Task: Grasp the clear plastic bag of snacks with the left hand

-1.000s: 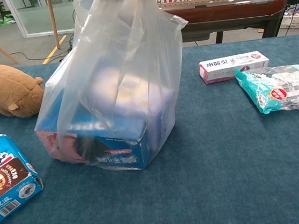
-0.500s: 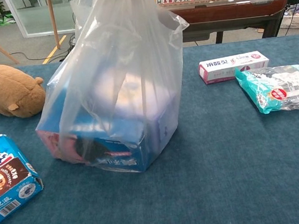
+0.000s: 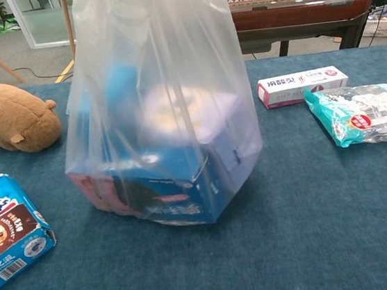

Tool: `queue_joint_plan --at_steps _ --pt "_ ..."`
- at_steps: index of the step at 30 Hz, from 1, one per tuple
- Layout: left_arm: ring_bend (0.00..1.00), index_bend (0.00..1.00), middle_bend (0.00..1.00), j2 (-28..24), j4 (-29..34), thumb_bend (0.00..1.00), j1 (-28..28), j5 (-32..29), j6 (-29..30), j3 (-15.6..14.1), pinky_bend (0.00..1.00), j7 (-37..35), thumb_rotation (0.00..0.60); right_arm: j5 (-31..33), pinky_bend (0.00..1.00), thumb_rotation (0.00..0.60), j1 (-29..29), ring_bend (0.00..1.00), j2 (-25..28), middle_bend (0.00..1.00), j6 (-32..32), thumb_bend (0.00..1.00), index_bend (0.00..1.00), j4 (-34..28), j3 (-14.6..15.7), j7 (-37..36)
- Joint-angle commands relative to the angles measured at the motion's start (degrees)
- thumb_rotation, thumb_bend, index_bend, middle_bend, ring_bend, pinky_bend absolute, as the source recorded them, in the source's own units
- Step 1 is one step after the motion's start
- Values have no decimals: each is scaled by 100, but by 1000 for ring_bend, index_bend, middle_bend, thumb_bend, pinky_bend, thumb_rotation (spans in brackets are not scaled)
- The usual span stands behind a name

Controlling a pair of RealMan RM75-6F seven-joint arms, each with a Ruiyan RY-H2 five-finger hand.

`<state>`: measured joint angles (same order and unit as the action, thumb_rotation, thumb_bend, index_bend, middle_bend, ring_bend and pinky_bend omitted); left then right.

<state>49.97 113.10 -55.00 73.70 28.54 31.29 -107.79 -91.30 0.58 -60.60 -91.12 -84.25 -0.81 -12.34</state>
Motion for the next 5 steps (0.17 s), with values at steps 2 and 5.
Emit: queue_joint_plan --at_steps 2,5 --pt "849 672 809 -377 222 357 337 96 201 291 1000 -152 600 -26 175 600 18 99 -2 232 -33 133 170 -12 10 3" --pt "847 669 808 -660 365 357 596 236 334 466 1000 -376 600 -61 175 600 26 100 -20 232 -60 133 171 -9 20 -6"
